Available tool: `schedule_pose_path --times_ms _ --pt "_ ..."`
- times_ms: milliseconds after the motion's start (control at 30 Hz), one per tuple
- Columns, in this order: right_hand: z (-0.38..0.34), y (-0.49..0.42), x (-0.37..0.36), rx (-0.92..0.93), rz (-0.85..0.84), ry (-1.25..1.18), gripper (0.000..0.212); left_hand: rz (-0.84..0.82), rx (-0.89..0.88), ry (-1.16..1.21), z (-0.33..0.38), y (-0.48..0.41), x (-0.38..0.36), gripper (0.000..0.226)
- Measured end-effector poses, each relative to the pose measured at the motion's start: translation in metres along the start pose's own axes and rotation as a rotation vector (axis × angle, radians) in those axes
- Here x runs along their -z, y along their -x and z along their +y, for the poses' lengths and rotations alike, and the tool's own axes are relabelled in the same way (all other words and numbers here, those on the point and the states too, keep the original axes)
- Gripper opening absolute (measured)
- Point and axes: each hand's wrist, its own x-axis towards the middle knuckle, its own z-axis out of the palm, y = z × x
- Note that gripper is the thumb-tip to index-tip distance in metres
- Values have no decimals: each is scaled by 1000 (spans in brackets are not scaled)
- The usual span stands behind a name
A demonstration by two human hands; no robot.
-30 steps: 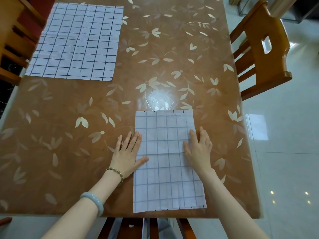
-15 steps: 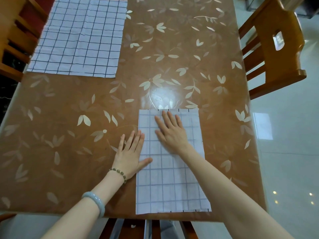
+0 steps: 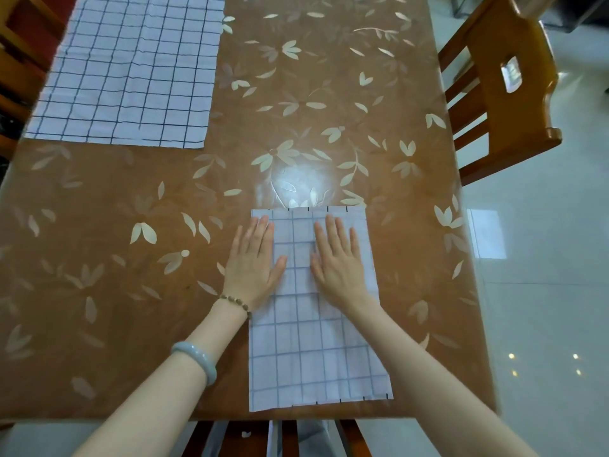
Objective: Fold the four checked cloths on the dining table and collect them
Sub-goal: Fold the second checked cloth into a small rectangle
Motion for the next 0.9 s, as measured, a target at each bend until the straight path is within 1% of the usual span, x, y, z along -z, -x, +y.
schedule_pose_path --times_ms 100,167,300,467,500,567,633,700,767,800,900 --pt "-20 12 -18 38 -64 -26 55 -138 -21 -99 7 -19 -9 72" --pt "-18 18 -28 41 -99 1 55 -174 3 -131 2 -21 -20 70" --pt "8 29 -31 12 -115 43 62 -119 18 -158 -1 -18 -28 70" --pt "66 57 -12 -151 -152 167 68 -171 50 -189 1 -19 -20 69" --pt "73 62 -7 -200 -168 172 69 -140 68 -194 2 -17 -17 70" --pt "71 69 2 -256 -113 170 68 -28 77 -143 6 -4 -9 71" --pt "45 77 6 -196 -30 147 63 18 -5 -57 15 27 -8 68" --pt "7 90 1 -50 -1 72 57 -17 -117 -7 26 68 -14 64" --pt "-24 105 -11 85 -55 -10 55 -74 -192 -14 31 105 -24 63" --pt "-31 111 -19 129 -92 -22 54 -98 -199 -30 30 117 -30 64" --pt "-34 117 -34 154 -167 12 55 -164 -144 -67 28 127 -35 66"
